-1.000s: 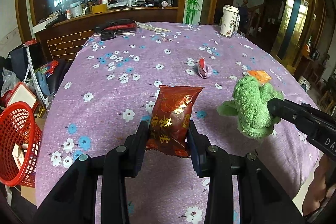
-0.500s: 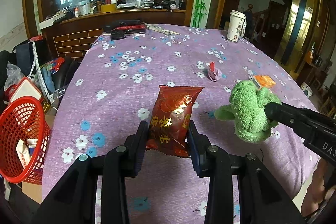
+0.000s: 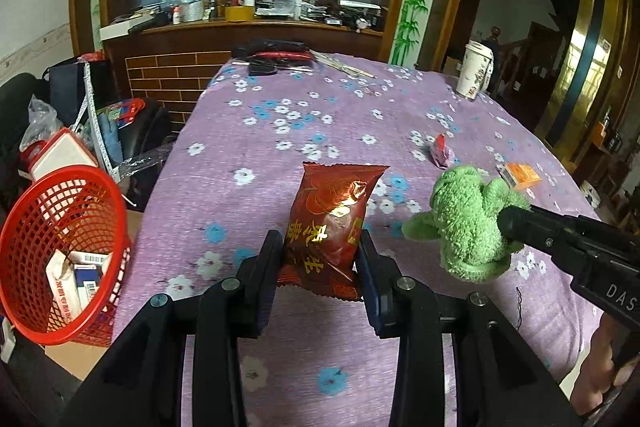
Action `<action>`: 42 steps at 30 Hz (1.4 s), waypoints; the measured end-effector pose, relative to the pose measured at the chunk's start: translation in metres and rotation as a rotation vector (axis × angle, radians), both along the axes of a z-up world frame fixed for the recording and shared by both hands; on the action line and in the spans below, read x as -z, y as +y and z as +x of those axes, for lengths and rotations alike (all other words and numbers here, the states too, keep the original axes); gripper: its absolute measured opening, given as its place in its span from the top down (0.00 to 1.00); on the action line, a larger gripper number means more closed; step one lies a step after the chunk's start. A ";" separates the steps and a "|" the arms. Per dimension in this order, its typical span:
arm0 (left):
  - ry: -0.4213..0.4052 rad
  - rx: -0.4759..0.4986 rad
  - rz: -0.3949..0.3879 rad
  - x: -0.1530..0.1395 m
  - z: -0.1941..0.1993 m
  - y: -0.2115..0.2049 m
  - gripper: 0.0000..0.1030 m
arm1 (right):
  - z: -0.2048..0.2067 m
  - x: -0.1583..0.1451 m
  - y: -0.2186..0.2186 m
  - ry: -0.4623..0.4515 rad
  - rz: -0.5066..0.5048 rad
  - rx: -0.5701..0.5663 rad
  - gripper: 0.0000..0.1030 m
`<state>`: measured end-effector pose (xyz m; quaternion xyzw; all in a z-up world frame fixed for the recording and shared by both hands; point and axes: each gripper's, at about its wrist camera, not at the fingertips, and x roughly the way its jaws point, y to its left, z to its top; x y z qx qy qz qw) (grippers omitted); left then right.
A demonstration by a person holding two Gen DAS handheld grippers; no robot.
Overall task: Collect trash
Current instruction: 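Lift the red wrapper and green towel off the table, then carry both items over the red basket and open both tools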
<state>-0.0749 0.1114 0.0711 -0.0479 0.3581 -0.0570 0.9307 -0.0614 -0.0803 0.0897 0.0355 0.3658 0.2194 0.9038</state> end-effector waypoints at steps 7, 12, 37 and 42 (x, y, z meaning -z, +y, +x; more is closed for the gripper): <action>-0.008 -0.039 -0.025 -0.001 -0.005 0.027 0.66 | 0.001 -0.002 0.024 0.002 -0.018 -0.034 0.80; -0.021 -0.074 -0.043 -0.004 -0.011 0.050 0.65 | 0.002 -0.005 0.046 0.008 -0.029 -0.069 0.80; -0.060 -0.353 -0.062 -0.016 -0.050 0.212 0.65 | 0.007 -0.031 0.208 -0.003 -0.046 -0.329 0.80; -0.055 -0.384 -0.065 -0.013 -0.050 0.229 0.65 | 0.013 -0.036 0.236 -0.003 -0.035 -0.367 0.79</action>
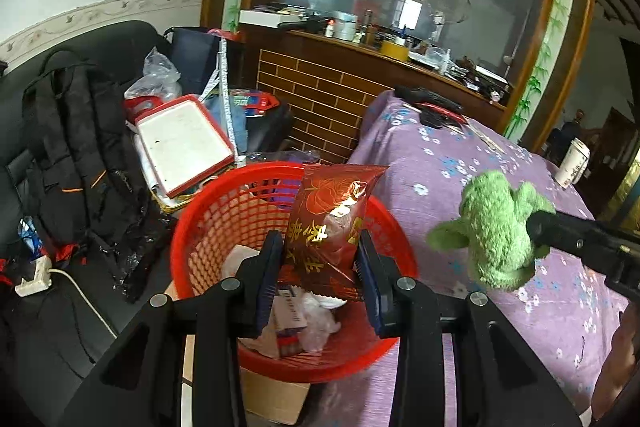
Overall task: Collect trash
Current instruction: 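Carry both items over the red basket and open both tools, then grasp the small red-white wrapper with the left tool while the right tool grasps the orange box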
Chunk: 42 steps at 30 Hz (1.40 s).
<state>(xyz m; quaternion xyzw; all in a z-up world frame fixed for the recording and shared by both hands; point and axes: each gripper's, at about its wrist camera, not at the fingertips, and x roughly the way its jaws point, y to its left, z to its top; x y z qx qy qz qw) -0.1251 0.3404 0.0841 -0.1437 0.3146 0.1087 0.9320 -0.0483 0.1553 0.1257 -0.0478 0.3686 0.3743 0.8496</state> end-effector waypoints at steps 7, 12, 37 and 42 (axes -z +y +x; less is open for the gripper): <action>0.007 -0.028 -0.018 0.006 0.002 0.016 0.65 | 0.009 0.005 0.035 0.017 0.007 -0.034 0.79; 0.016 -0.040 -0.025 0.011 0.006 0.024 0.65 | 0.022 0.016 0.052 0.045 0.023 -0.028 0.79; -0.003 -0.031 0.013 -0.011 0.008 -0.010 0.45 | 0.037 0.004 -0.031 0.082 0.153 0.100 0.61; -0.010 0.022 0.037 -0.021 0.009 -0.040 0.44 | 0.028 -0.001 -0.074 0.077 0.176 0.154 0.61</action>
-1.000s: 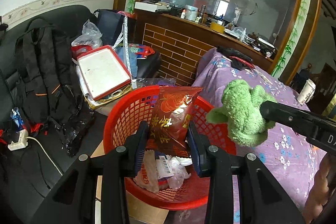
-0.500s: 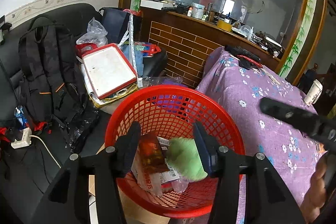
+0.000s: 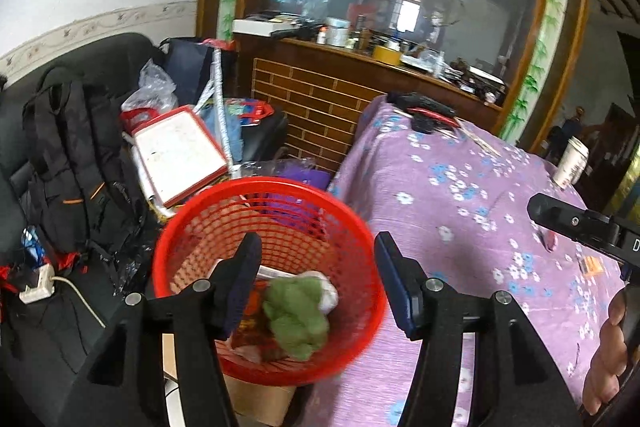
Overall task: Collect trash
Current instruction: 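Grasp the small red-white wrapper with the left tool while the right tool grasps the orange box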
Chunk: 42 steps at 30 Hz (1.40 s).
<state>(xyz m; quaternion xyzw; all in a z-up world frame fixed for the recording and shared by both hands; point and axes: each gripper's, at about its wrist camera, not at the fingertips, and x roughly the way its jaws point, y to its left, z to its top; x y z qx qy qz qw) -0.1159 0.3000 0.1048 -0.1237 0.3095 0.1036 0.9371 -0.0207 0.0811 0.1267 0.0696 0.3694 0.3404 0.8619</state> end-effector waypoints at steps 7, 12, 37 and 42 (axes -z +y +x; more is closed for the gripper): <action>0.014 0.097 0.043 -0.006 0.010 -0.055 0.44 | -0.008 0.003 -0.070 0.015 0.013 0.105 0.56; 0.031 0.171 0.081 -0.008 0.021 -0.099 0.43 | -0.008 0.013 -0.126 0.045 0.020 0.194 0.55; 0.194 0.538 0.191 0.013 0.123 -0.319 0.36 | 0.000 0.047 -0.358 0.143 0.064 0.583 0.45; 0.229 0.550 0.216 0.023 0.167 -0.352 0.34 | 0.007 0.051 -0.401 0.163 0.090 0.668 0.42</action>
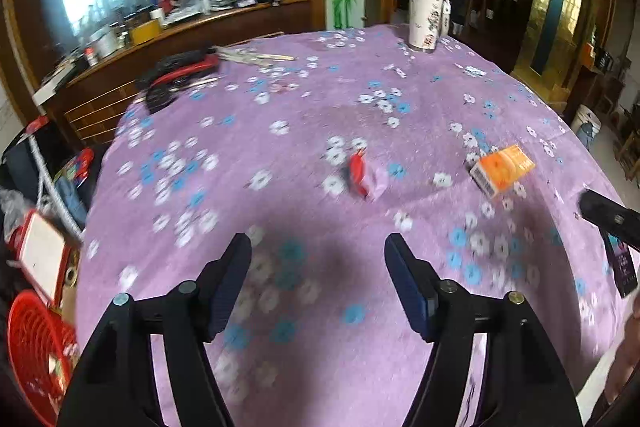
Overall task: Collect trash
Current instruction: 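Grasp the small red-white wrapper with the left tool while the right tool grasps the orange box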
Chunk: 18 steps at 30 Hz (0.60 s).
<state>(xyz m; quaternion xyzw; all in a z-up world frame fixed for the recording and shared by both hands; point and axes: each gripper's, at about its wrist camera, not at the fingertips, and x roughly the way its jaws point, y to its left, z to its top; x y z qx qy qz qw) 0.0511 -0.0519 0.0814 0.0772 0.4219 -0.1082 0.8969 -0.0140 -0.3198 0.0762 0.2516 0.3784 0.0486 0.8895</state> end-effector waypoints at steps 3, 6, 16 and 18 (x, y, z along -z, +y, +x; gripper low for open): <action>0.039 0.004 -0.012 0.013 0.028 -0.021 0.33 | 0.005 0.005 -0.023 0.018 0.016 0.043 0.41; 0.051 -0.015 0.024 0.028 0.055 -0.040 0.33 | 0.014 0.010 -0.042 0.049 0.015 0.083 0.41; 0.133 -0.014 0.035 0.073 0.111 -0.070 0.67 | 0.066 0.030 -0.060 0.153 -0.003 0.151 0.37; 0.113 -0.007 0.040 0.074 0.113 -0.073 0.68 | 0.081 0.034 -0.064 0.167 -0.029 0.171 0.37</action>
